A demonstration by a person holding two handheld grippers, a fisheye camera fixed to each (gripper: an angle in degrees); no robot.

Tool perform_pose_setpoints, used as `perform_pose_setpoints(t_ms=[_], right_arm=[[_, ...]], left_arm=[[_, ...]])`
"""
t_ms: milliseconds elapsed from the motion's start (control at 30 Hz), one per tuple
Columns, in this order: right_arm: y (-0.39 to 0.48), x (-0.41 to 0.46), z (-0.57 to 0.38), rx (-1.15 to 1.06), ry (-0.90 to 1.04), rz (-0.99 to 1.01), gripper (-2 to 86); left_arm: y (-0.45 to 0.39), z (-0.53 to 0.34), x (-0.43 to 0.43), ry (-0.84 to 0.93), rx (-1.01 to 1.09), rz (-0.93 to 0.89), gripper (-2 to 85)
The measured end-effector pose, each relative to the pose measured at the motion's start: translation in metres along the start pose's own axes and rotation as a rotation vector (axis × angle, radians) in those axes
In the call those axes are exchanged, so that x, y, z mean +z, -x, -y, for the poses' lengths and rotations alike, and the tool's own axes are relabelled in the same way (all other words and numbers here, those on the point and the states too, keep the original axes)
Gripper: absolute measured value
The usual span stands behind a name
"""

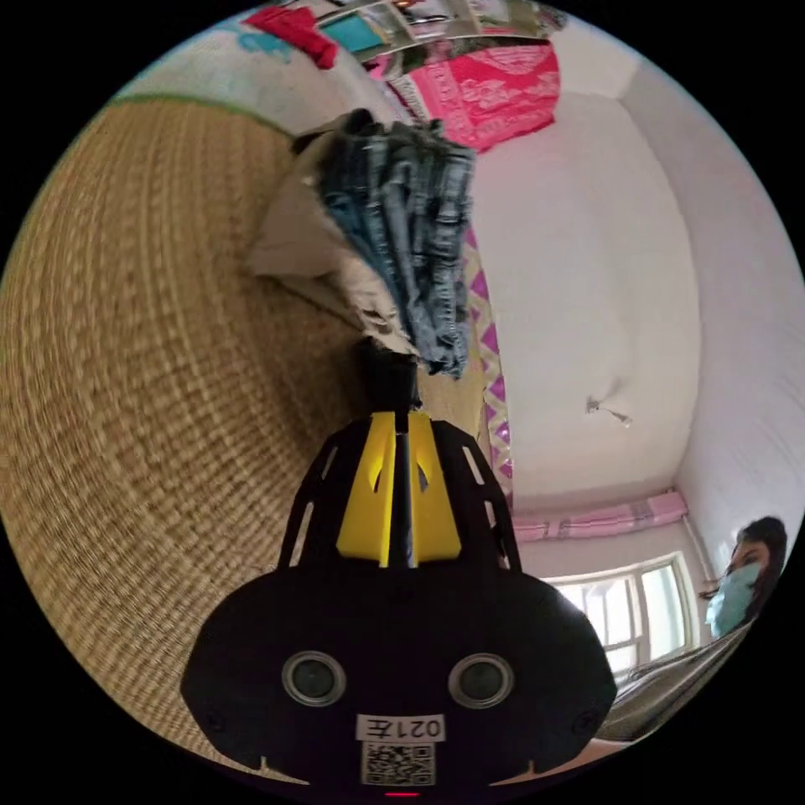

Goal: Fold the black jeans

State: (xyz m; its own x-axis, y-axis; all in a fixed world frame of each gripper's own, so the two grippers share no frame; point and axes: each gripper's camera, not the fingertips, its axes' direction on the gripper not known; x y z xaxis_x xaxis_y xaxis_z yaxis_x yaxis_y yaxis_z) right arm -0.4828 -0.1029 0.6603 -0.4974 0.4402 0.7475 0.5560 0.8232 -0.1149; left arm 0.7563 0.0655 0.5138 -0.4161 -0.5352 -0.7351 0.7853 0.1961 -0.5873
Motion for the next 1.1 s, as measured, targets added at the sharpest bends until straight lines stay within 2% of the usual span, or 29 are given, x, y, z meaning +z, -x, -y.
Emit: perform_pose_setpoints(t_ms=[33,167,300,433,567,600,667,833,900,933,967,1000,1033,1100], right_arm=[[-0.003,0.002,-0.005,0.007,-0.003,0.003,-0.6],[-0.011,0.014,-0.024,0.021,0.006,0.016,-0.6],[-0.019,0.028,-0.051,0.026,0.005,0.033,-0.6],[-0.029,0.039,-0.084,0.037,-0.003,0.051,-0.6],[-0.04,0.046,-0.121,0.073,-0.001,0.059,-0.6],[-0.045,0.048,-0.134,0.096,-0.003,0.068,-0.6],[-0.053,0.051,-0.154,0.135,-0.001,0.079,-0.6],[-0.079,0.06,-0.195,0.239,-0.057,0.183,-0.1],[-0.096,0.066,-0.197,0.308,-0.118,0.265,0.4],[-0.112,0.07,-0.196,0.37,-0.192,0.367,1.0],[-0.121,0.073,-0.195,0.409,-0.228,0.43,2.1],[-0.141,0.08,-0.194,0.506,-0.294,0.538,4.3],[-0.16,0.089,-0.193,0.621,-0.364,0.621,8.5],[-0.186,0.111,-0.195,0.797,-0.453,0.784,12.4]], left_arm=[[-0.017,0.002,0.001,0.009,0.043,-0.008,-0.6],[-0.176,-0.008,0.027,0.148,0.434,-0.026,-0.8],[-0.324,-0.091,0.094,0.36,0.818,-0.008,-0.8],[-0.367,-0.193,0.182,0.6,0.91,-0.018,-0.7],[-0.334,-0.317,0.291,0.853,1.037,0.277,-0.4],[-0.317,-0.335,0.31,0.904,1.033,0.334,-0.2],[-0.311,-0.339,0.318,0.889,0.994,0.358,0.2],[-0.339,-0.322,0.306,0.822,1.03,0.22,3.9],[-0.322,-0.327,0.329,0.974,1.034,0.237,7.0],[-0.313,-0.327,0.335,1.018,1.008,0.247,7.8],[-0.307,-0.312,0.333,0.962,0.919,0.216,7.9],[-0.303,-0.296,0.339,1.01,0.782,0.172,8.2],[-0.304,-0.289,0.339,1.009,0.733,0.126,8.5],[-0.305,-0.267,0.327,0.958,0.588,-0.1,7.9]])
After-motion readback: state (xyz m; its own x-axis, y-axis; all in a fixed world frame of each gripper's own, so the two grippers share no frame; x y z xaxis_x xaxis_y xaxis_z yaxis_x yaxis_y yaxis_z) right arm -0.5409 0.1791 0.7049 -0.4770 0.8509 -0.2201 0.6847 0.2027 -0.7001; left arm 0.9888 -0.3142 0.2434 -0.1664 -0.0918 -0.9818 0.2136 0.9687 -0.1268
